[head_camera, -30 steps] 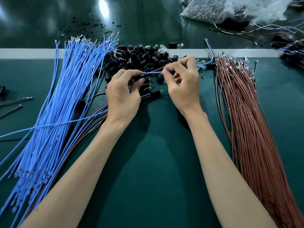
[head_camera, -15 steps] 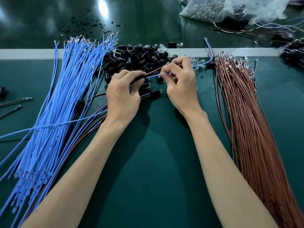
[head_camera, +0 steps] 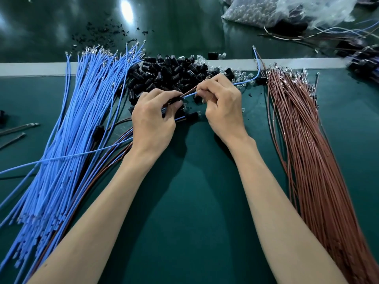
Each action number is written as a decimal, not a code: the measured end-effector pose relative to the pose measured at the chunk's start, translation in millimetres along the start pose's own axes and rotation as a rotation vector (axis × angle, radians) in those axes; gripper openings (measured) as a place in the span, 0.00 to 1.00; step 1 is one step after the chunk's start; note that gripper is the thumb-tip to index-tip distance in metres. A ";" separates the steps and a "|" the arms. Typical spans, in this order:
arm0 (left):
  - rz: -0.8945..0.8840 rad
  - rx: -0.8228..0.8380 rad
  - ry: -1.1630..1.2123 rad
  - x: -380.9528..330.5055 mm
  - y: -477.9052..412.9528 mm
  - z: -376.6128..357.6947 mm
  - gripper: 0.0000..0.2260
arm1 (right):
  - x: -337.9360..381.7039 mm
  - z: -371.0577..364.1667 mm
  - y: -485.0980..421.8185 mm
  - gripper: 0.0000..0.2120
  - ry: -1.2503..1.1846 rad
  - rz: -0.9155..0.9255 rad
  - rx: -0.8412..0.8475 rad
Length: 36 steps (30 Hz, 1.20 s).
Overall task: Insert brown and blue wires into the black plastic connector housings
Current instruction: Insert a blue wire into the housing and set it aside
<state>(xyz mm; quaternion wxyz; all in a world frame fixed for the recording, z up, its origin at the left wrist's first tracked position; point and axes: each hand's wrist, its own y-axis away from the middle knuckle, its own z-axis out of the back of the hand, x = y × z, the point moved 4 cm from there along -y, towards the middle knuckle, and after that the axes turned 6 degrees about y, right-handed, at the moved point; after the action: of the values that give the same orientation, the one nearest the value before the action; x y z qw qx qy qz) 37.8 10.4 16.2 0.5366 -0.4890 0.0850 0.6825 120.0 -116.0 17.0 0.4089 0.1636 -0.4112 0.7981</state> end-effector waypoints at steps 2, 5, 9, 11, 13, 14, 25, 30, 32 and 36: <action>-0.016 0.007 -0.023 -0.9 1.0 -0.9 0.09 | -0.2 -0.1 0.1 0.07 -0.003 -0.003 -0.001; -0.014 0.007 -0.027 -1.1 1.3 -1.0 0.10 | -2.0 -0.8 -0.1 0.07 0.017 -0.005 0.021; 0.000 -0.007 -0.002 -0.9 0.4 0.5 0.09 | -3.0 -0.8 0.2 0.06 0.030 -0.034 0.000; 0.008 -0.009 0.017 -1.0 0.6 0.2 0.09 | -3.5 -0.7 0.2 0.06 0.035 -0.041 0.001; 0.022 -0.018 0.041 0.3 0.4 0.7 0.08 | -2.2 -1.0 0.3 0.06 0.030 -0.020 0.013; 0.028 -0.023 0.052 1.3 0.0 1.1 0.08 | -1.6 -1.2 0.1 0.07 0.024 -0.006 0.019; 0.008 -0.007 0.080 -0.6 0.5 0.4 0.08 | 1.9 -3.4 -0.5 0.11 0.002 0.057 0.071; -0.015 -0.024 0.006 -2.3 1.8 1.3 0.10 | 3.5 -4.5 0.7 0.07 -0.022 0.097 0.068; -0.010 -0.030 -0.005 -1.9 1.7 2.1 0.10 | 4.3 -5.0 1.4 0.05 -0.045 0.103 0.080; 0.029 -0.058 0.019 1.2 1.1 4.2 0.10 | 2.9 -2.9 1.5 0.06 -0.039 0.050 0.047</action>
<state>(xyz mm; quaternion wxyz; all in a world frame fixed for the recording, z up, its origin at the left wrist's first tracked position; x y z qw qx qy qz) 34.6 13.4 17.0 0.5113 -0.5096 0.0773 0.6877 117.2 -112.6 16.2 0.3768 0.1782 -0.4044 0.8141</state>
